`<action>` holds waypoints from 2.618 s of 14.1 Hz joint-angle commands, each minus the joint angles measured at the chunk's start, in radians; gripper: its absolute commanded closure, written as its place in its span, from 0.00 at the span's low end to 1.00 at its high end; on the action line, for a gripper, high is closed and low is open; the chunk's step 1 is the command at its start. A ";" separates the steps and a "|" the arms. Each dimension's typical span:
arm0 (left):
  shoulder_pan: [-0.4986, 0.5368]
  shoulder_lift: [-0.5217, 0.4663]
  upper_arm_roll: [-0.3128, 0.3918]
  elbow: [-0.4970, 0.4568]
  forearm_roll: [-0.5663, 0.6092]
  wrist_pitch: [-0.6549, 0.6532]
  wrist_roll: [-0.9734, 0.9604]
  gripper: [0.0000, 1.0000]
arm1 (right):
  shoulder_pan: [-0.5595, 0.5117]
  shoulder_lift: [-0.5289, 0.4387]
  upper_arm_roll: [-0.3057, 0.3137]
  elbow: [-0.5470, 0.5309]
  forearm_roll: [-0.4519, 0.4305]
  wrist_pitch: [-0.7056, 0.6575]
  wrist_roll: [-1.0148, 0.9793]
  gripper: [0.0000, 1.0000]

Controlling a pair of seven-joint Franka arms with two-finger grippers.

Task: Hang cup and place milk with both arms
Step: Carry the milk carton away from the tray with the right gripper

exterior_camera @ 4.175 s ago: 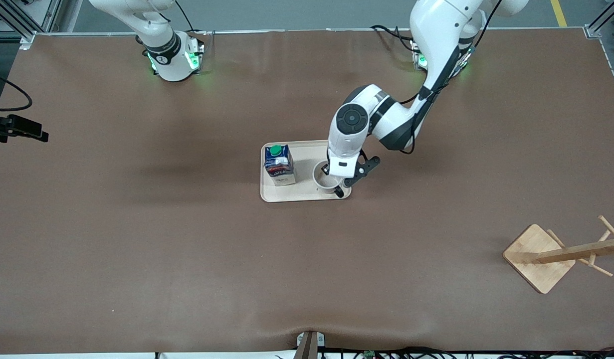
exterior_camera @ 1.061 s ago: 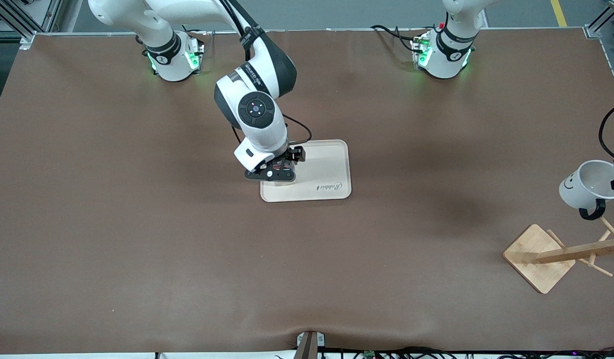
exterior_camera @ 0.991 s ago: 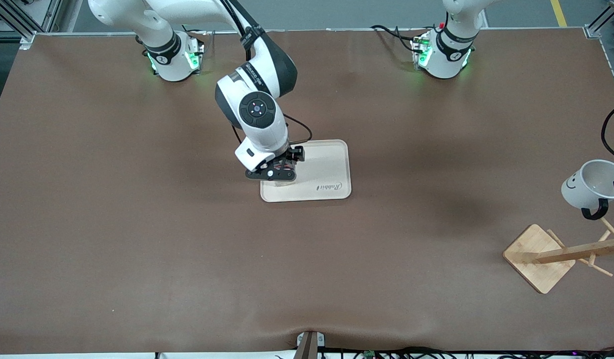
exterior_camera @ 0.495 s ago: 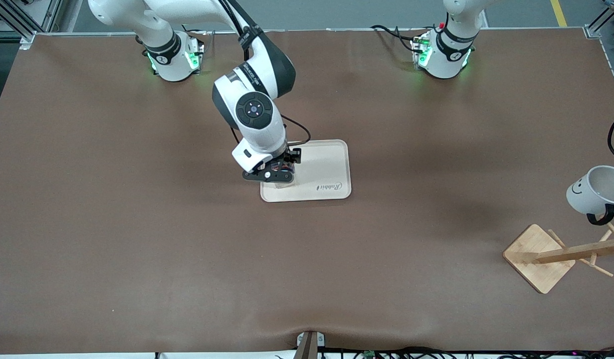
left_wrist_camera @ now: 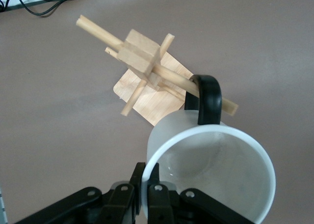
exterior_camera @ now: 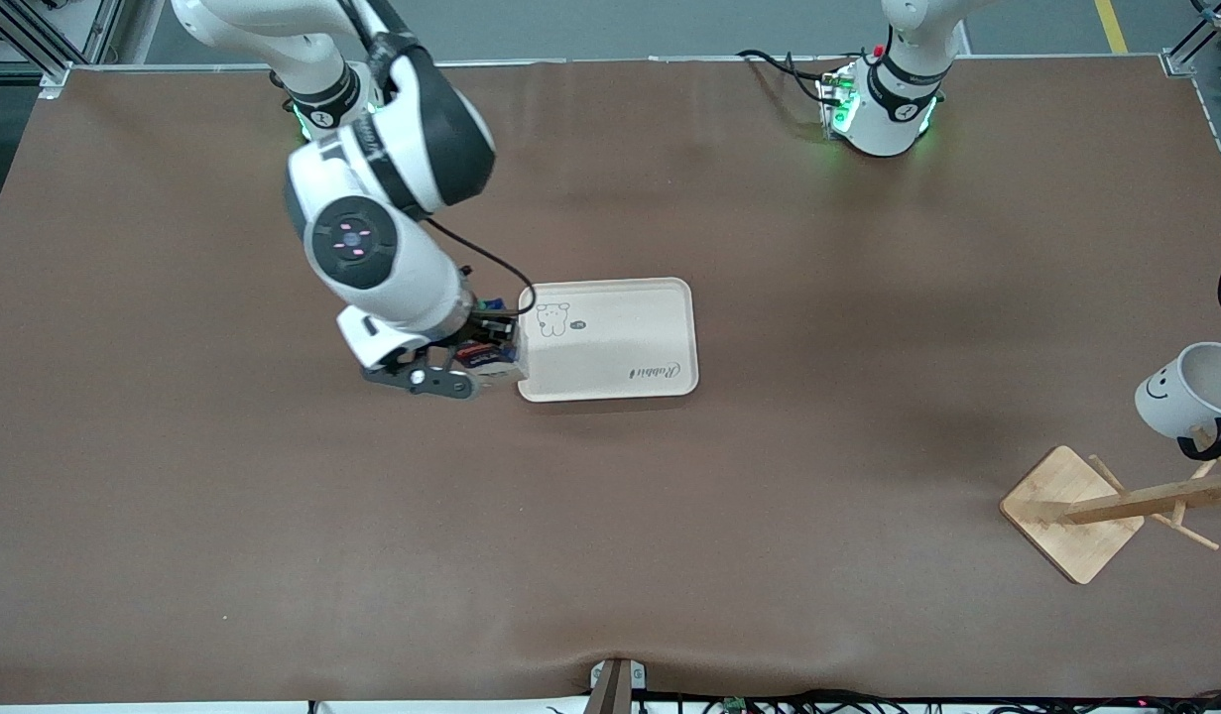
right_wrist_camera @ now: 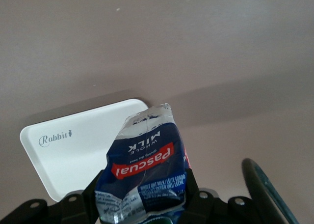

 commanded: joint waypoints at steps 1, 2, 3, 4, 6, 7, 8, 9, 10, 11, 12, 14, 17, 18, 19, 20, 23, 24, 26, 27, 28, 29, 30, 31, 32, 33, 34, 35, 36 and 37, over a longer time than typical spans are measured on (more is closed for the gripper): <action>0.009 0.025 -0.008 0.023 -0.014 0.001 0.019 1.00 | -0.092 -0.066 0.010 -0.017 0.009 -0.069 -0.039 1.00; 0.008 0.027 -0.008 0.023 -0.014 0.010 0.014 1.00 | -0.131 -0.077 0.009 -0.017 0.009 -0.095 -0.041 1.00; 0.002 0.028 -0.008 0.023 -0.019 0.013 0.001 0.76 | -0.174 -0.079 0.009 -0.018 0.003 -0.108 -0.045 1.00; -0.001 0.028 -0.008 0.023 -0.024 0.014 -0.012 0.50 | -0.201 -0.077 0.007 -0.033 -0.004 -0.108 -0.057 1.00; -0.008 0.031 -0.014 0.025 -0.025 0.014 -0.090 0.00 | -0.281 -0.079 0.007 -0.075 -0.049 -0.094 -0.122 1.00; -0.008 0.030 -0.020 0.027 -0.025 0.014 -0.127 0.00 | -0.332 -0.080 0.007 -0.080 -0.055 -0.097 -0.174 1.00; -0.014 0.025 -0.024 0.027 -0.025 0.014 -0.160 0.00 | -0.379 -0.088 0.007 -0.092 -0.055 -0.096 -0.221 1.00; -0.024 0.022 -0.030 0.028 -0.024 0.013 -0.203 0.00 | -0.418 -0.092 0.007 -0.109 -0.055 -0.093 -0.254 1.00; -0.034 0.019 -0.036 0.036 -0.027 0.010 -0.264 0.00 | -0.461 -0.096 0.007 -0.121 -0.055 -0.083 -0.274 1.00; -0.040 0.004 -0.042 0.037 -0.022 0.002 -0.358 0.00 | -0.494 -0.100 0.009 -0.142 -0.055 -0.077 -0.298 1.00; -0.046 -0.012 -0.063 0.036 -0.016 -0.007 -0.433 0.00 | -0.510 -0.117 0.007 -0.179 -0.055 -0.053 -0.318 1.00; -0.050 -0.027 -0.091 0.036 -0.007 -0.051 -0.521 0.00 | -0.528 -0.177 0.007 -0.326 -0.063 0.062 -0.372 1.00; -0.050 -0.061 -0.129 0.034 -0.007 -0.100 -0.639 0.00 | -0.542 -0.203 0.006 -0.420 -0.115 0.144 -0.407 1.00; -0.049 -0.073 -0.146 0.033 -0.007 -0.116 -0.673 0.00 | -0.541 -0.201 0.006 -0.435 -0.132 0.151 -0.407 1.00; -0.049 -0.084 -0.158 0.033 -0.007 -0.137 -0.696 0.00 | -0.542 -0.209 0.006 -0.467 -0.162 0.189 -0.407 1.00; -0.049 -0.094 -0.162 0.033 -0.005 -0.150 -0.690 0.00 | -0.551 -0.221 0.007 -0.501 -0.176 0.229 -0.424 1.00; -0.047 -0.128 -0.177 0.039 0.022 -0.168 -0.673 0.00 | -0.591 -0.238 0.009 -0.582 -0.176 0.314 -0.472 1.00; -0.047 -0.140 -0.186 0.039 0.025 -0.186 -0.673 0.00 | -0.591 -0.244 0.009 -0.602 -0.176 0.331 -0.476 1.00; -0.047 -0.163 -0.218 0.040 0.027 -0.194 -0.673 0.00 | -0.593 -0.243 0.009 -0.613 -0.176 0.346 -0.476 1.00; -0.047 -0.177 -0.231 0.040 0.027 -0.202 -0.675 0.00 | -0.594 -0.241 0.009 -0.615 -0.176 0.346 -0.476 1.00; -0.049 -0.191 -0.241 0.040 0.027 -0.234 -0.682 0.00 | -0.593 -0.241 0.009 -0.620 -0.175 0.346 -0.476 1.00; -0.047 -0.208 -0.247 0.040 0.021 -0.246 -0.687 0.00 | -0.591 -0.243 0.009 -0.633 -0.175 0.357 -0.476 1.00; -0.047 -0.229 -0.246 0.040 0.019 -0.248 -0.685 0.00 | -0.591 -0.243 0.009 -0.646 -0.173 0.372 -0.475 1.00; -0.054 -0.254 -0.246 0.033 0.016 -0.249 -0.685 0.00 | -0.593 -0.241 0.009 -0.655 -0.173 0.380 -0.475 1.00; -0.082 -0.260 -0.237 0.028 0.015 -0.266 -0.685 0.00 | -0.593 -0.240 0.009 -0.655 -0.173 0.380 -0.475 0.98; -0.121 -0.269 -0.211 0.030 0.018 -0.309 -0.672 0.00 | -0.593 -0.238 0.009 -0.655 -0.173 0.378 -0.475 0.81; -0.173 -0.285 -0.164 0.028 0.018 -0.346 -0.673 0.00 | -0.593 -0.235 0.010 -0.653 -0.173 0.378 -0.475 0.58; -0.232 -0.291 -0.116 0.027 0.018 -0.363 -0.672 0.00 | -0.593 -0.234 0.009 -0.653 -0.173 0.378 -0.475 0.42; -0.289 -0.302 -0.062 0.028 0.013 -0.389 -0.672 0.00 | -0.593 -0.234 0.009 -0.652 -0.173 0.377 -0.476 0.17; -0.338 -0.308 -0.019 0.025 0.012 -0.406 -0.672 0.00 | -0.593 -0.234 0.010 -0.652 -0.173 0.377 -0.476 0.05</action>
